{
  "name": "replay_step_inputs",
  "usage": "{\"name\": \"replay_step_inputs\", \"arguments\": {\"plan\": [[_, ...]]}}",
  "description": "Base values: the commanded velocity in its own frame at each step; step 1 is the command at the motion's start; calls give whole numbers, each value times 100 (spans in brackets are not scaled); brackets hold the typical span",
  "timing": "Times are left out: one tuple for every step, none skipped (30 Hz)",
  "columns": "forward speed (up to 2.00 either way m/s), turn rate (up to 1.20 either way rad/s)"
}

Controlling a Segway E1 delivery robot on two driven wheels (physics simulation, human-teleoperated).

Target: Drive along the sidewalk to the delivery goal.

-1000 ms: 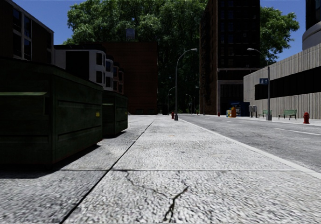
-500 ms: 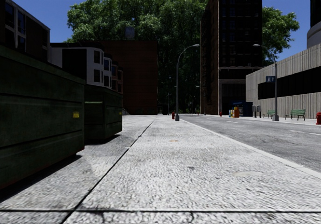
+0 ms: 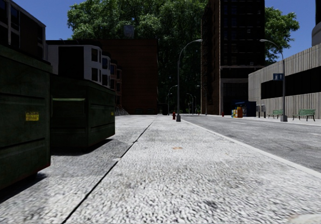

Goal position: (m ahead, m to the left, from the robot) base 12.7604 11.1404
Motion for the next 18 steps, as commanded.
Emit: {"name": "replay_step_inputs", "arguments": {"plan": [[200, 0], [200, 0], [200, 0], [200, 0], [200, 0], [200, 0], [200, 0], [200, 0], [200, 0], [200, 0], [200, 0], [200, 0], [200, 0], [200, 0], [200, 0], [200, 0], [200, 0], [200, 0]]}}
